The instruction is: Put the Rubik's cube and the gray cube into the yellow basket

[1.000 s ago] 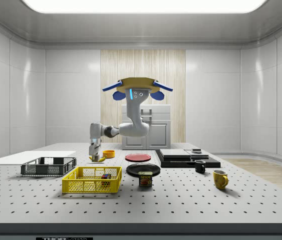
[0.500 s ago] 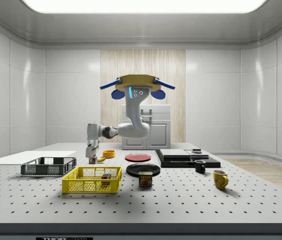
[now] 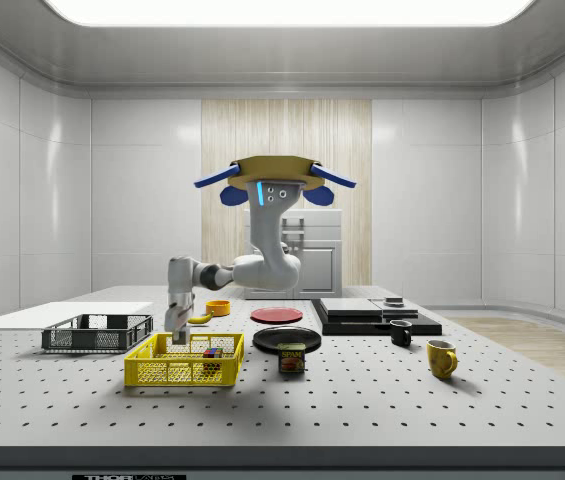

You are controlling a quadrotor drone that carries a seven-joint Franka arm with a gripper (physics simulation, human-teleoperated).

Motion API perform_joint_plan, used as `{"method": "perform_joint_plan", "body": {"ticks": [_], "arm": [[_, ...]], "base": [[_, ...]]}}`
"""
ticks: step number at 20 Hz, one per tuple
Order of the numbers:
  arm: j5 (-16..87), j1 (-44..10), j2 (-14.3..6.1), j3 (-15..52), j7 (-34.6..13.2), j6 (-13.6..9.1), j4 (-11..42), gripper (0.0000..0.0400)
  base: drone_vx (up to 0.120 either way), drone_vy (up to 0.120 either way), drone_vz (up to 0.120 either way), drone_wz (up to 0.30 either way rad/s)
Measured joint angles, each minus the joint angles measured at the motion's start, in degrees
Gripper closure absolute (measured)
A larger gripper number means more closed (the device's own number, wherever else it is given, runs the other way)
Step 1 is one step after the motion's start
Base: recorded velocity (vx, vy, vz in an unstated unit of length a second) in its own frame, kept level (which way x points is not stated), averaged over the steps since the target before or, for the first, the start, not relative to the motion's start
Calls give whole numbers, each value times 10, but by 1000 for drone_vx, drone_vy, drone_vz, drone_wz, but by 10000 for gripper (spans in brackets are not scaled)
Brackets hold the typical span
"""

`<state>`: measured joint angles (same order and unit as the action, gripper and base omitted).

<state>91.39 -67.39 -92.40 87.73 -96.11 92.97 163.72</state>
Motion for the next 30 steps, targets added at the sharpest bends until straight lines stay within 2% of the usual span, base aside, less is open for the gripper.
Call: {"method": "perform_joint_plan", "body": {"ticks": [14,17,20,24,30], "arm": [[99,-13,0,-105,-4,32,-13,150],[116,-16,2,-122,-4,36,-17,77],[113,-15,3,-118,-4,33,-16,36],[90,-10,6,-93,-2,22,-10,13],[65,-6,7,-66,-1,12,-6,3]], "base": [[0,0,0,0],[0,0,0,0],[0,0,0,0],[0,0,0,0],[0,0,0,0]]}}
